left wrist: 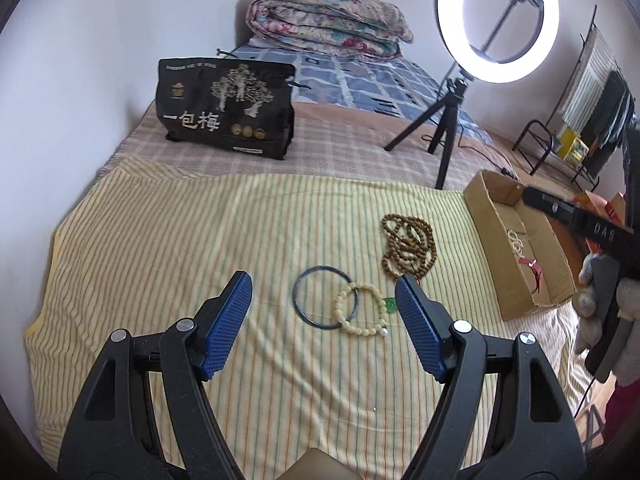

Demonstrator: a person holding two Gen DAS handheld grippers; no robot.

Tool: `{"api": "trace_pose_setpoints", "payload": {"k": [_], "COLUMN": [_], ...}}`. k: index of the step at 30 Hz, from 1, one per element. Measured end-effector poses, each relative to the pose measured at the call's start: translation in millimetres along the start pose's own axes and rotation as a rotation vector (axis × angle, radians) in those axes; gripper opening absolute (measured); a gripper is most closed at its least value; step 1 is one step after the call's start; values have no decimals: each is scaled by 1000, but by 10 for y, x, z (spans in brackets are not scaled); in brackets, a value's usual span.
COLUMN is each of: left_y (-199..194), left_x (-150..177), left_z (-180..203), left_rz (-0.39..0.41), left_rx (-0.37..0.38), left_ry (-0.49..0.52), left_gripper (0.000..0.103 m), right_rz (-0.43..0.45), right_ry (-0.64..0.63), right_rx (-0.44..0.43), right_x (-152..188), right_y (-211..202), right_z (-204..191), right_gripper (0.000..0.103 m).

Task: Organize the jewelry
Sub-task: 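Move the left tool to the white bead bracelet while the right approaches the brown mala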

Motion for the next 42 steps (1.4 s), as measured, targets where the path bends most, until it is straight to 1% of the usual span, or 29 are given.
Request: {"api": "trace_pose_setpoints", "payload": {"k": [4,8,9,10,12,14,17,20,24,27,30,33,34,35,38,39,40,42], "left_y": [31,153,211,262,403,545,673,736,747,761,808,858,876,892,944,967,983,1026], "left_x": [-62,-121,-133,-134,-139,-132,-117,-101,-67,-23,60,142,163,180,218,226,232,234], "left_z": [-171,-243,-241,-235,-215,-204,-196,-189,-203,-169,-89,22,63,94,166,192,207,251], "left_rz": [-4,-26,-35,-45,-82,-116,-142,-150,-152,-149,-175,-193,-198,-203,-214,-218,-222,-227], "left_rx": [11,6,0,-3,4,33,42,27,32,30,59,58,57,56,56,60,63,59], "left_ry": [-50,-49,-40,-32,-14,-7,4,20,18,49,79,121,135,148,174,180,186,201], "left_gripper": [76,76,75,66,59,59,59,59,59,59,58,58,50,48,46,42,35,32], "right_rz": [-37,-72,-80,-87,-102,-116,-130,-143,-154,-159,-160,-161,-163,-164,-177,-183,-191,-211], "right_ry": [-12,-5,-2,2,9,15,23,34,46,44,45,43,43,42,38,37,36,35], "right_rx": [-14,-33,-36,-39,-44,-49,-55,-62,-77,-74,-75,-76,-76,-76,-76,-77,-79,-82], "right_x": [15,30,32,33,31,33,37,35,37,44,49,51,54,56,66,73,80,94], "right_y": [121,252,284,319,383,441,505,549,585,597,589,589,592,599,647,667,694,752], "right_z": [-79,-115,-121,-123,-131,-130,-127,-117,-96,-102,-104,-111,-117,-122,-146,-148,-154,-162], "right_gripper": [103,103,103,103,102,102,102,99,99,98,98,98,98,98,98,98,97,91]}}
Point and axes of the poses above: each gripper's, at about its wrist camera, not at the fingertips, and y roughly the way its jaws point, z to its right, x to its underside, the point moved 3 cm from there along y, roughly the way its jaws point, and after that the axes turned 10 degrees about -z, right-handed, at the moved point
